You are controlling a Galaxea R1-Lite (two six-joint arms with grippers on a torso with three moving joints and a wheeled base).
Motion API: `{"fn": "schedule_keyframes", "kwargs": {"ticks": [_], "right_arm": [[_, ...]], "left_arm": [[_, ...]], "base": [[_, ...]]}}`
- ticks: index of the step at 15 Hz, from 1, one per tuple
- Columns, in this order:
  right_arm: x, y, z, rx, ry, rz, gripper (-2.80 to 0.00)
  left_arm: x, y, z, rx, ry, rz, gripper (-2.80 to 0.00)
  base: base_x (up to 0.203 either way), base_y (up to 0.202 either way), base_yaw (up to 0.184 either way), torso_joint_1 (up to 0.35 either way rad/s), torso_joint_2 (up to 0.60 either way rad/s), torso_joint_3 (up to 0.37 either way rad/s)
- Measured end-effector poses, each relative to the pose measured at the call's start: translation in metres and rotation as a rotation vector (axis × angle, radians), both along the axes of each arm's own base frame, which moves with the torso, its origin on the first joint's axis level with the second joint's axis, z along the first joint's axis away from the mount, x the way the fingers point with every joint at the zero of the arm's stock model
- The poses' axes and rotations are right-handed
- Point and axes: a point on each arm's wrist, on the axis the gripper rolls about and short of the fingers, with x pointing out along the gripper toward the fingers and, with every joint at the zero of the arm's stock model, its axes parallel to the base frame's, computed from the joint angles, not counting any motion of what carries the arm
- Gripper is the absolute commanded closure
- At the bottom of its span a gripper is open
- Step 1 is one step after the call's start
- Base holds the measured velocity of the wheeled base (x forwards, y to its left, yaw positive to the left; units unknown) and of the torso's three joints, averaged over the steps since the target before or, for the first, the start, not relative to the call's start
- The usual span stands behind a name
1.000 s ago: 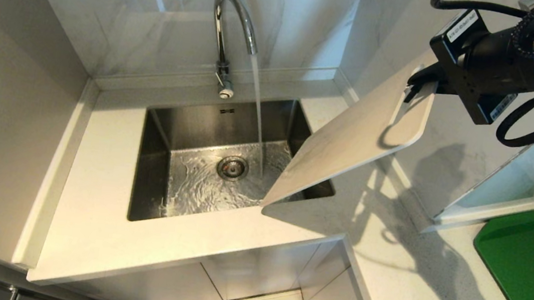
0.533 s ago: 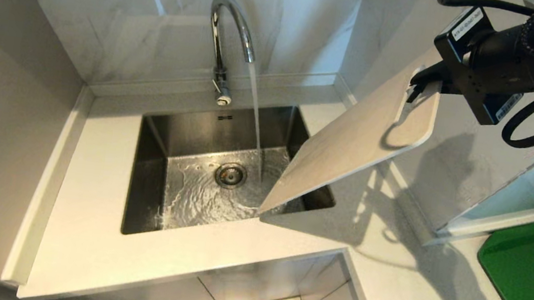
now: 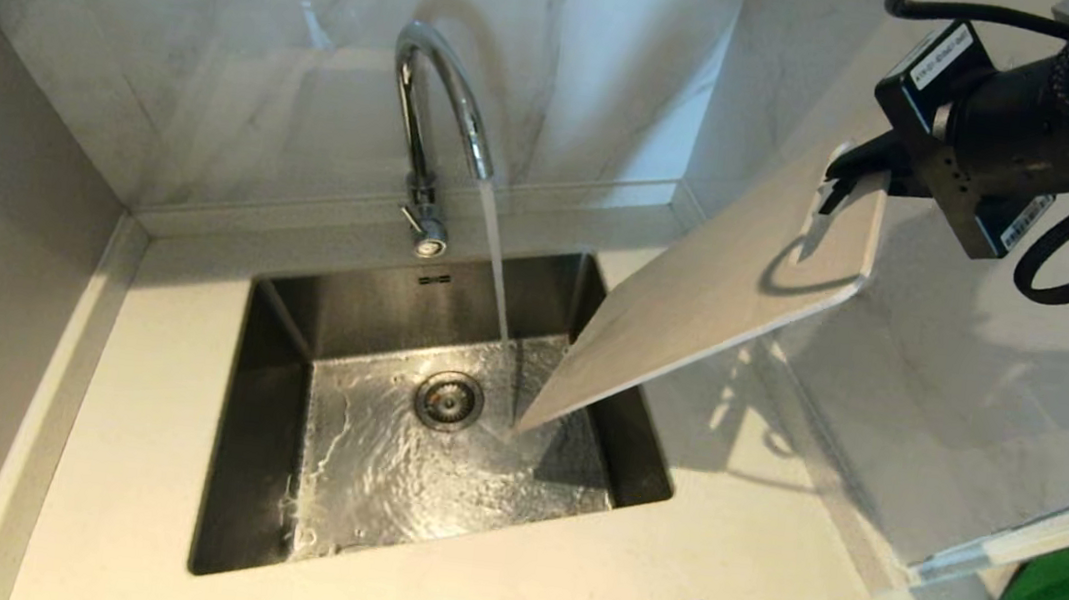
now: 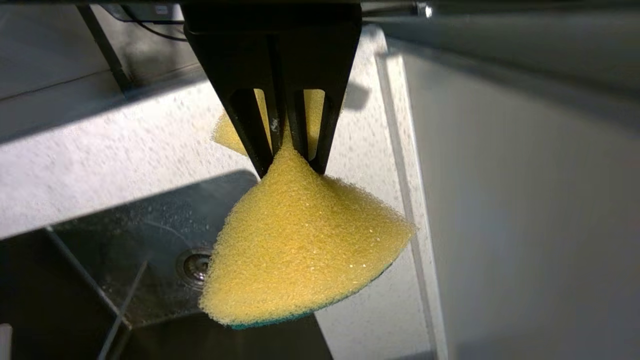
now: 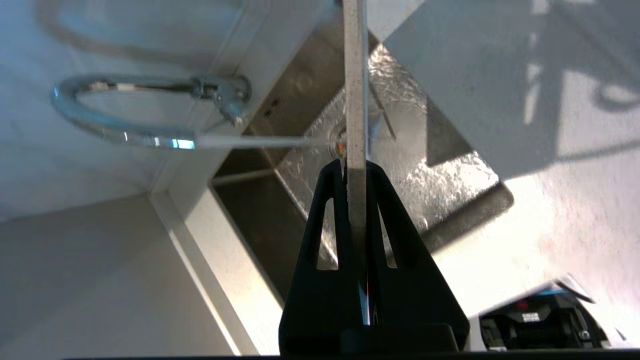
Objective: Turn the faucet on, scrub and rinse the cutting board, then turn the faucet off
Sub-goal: Scrub the cutting board underwater
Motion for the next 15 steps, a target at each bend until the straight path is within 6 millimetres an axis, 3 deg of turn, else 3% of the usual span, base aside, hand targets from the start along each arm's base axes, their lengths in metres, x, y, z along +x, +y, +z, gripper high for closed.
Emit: {"fn": "schedule_keyframes", "kwargs": {"ticks": [4,11,15], "right_arm": [[0.0,0.0,-0.001,0.0,0.002,0.002,0.0],[0.006,0.004,-0.004,0.023,0.018,0.058,0.0],[0.027,0.011,-0.013,0.046,0.025,0.087,0.0]], "left_arm": [[0.0,0.0,0.0,0.0,0.0,0.001,0.0],[0.0,0.0,0.0,0.0,0.0,0.001,0.0],[0.0,0.0,0.0,0.001,0.0,0.0,0.0]], "base": [[0.183,0.0,-0.018,0.004,0.01,0.001],[0.0,0.0,0.0,0.0,0.0,0.0],[0.0,0.0,0.0,0.0,0.0,0.0]]}}
